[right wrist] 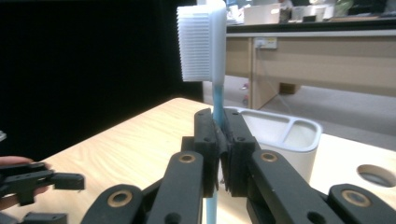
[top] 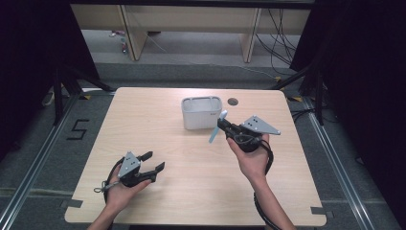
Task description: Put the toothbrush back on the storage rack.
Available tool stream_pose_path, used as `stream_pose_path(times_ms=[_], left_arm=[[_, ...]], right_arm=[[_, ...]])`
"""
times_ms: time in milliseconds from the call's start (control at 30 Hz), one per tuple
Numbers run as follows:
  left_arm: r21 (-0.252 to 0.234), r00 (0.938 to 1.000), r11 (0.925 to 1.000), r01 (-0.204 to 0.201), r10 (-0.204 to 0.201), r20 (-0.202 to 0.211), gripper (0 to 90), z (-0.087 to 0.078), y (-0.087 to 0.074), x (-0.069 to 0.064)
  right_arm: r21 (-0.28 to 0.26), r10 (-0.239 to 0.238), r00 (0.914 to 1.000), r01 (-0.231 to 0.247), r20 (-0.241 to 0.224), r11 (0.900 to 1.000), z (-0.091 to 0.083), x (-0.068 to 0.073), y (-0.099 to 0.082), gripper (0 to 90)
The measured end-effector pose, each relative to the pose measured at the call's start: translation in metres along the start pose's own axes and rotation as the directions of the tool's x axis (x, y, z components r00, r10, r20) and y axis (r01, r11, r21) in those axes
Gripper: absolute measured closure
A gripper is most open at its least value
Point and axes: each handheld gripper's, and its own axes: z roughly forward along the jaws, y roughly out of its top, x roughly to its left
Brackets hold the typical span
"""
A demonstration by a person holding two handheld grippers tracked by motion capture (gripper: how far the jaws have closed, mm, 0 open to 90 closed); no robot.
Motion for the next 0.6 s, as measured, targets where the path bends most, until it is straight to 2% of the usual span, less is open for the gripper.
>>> stream_pose_path(times_ms=[33,67,100,133,167,200,233,300,333,400,600], left_arm=[[-0.012,1.0000,0.9999,-0.002,0.002,0.006,33.3,0.001,-0.001,0.000],[-0.002,1.0000,1.0000,-0.005,0.005,0.001,33.3,0.000,-0.001,0.001],[0.001,1.0000,1.0000,-0.003,0.003,-0.002,33.3,0.000,-0.001,0.001],[-0.015,1.0000,0.9999,-0.004,0.004,0.005,33.3,0.001,-0.002,0.001],[-0.016,1.0000,0.9999,-0.003,0.003,0.003,33.3,0.001,-0.002,0.001],[-0.019,1.0000,0.9998,-0.004,0.004,0.002,33.3,0.001,-0.002,0.001],[-0.019,1.0000,0.9998,-0.005,0.005,0.002,33.3,0.001,-0.002,0.001],[-0.009,0.9999,0.9999,-0.013,0.013,-0.007,33.3,-0.001,-0.002,0.000],[-0.010,0.9998,0.9998,-0.016,0.016,-0.009,33.4,-0.001,-0.002,0.000],[-0.011,0.9997,0.9997,-0.023,0.023,-0.011,33.5,-0.001,-0.002,-0.001],[-0.018,0.9995,0.9995,-0.027,0.026,-0.020,34.0,-0.001,-0.002,-0.002]], right_arm=[[0.005,-0.029,0.9996,0.029,0.004,0.9996,0.000,-0.003,0.001,86.2],[-0.003,-0.014,0.9999,0.014,0.007,0.9999,0.000,-0.003,0.001,86.2],[-0.001,-0.020,0.9995,0.020,0.024,0.9998,0.000,-0.004,0.002,86.2],[0.001,-0.011,0.9997,0.011,0.022,0.9999,-0.001,-0.005,0.002,86.2],[-0.013,-0.022,0.9994,0.023,0.027,0.9997,0.000,-0.007,0.003,86.2],[-0.010,-0.007,0.9996,0.007,0.029,0.9999,0.000,-0.007,0.003,86.2],[-0.018,-0.025,0.9989,0.026,0.041,0.9995,0.000,-0.009,0.004,86.2],[-0.023,-0.008,0.9990,0.009,0.044,0.9997,0.000,-0.009,0.005,86.2],[-0.026,-0.025,0.9986,0.026,0.047,0.9993,0.000,-0.010,0.006,86.2],[-0.026,-0.016,0.9981,0.018,0.060,0.9995,0.000,-0.009,0.008,86.2],[-0.045,-0.041,0.9961,0.044,0.078,0.9980,0.001,-0.012,0.015,86.2]])
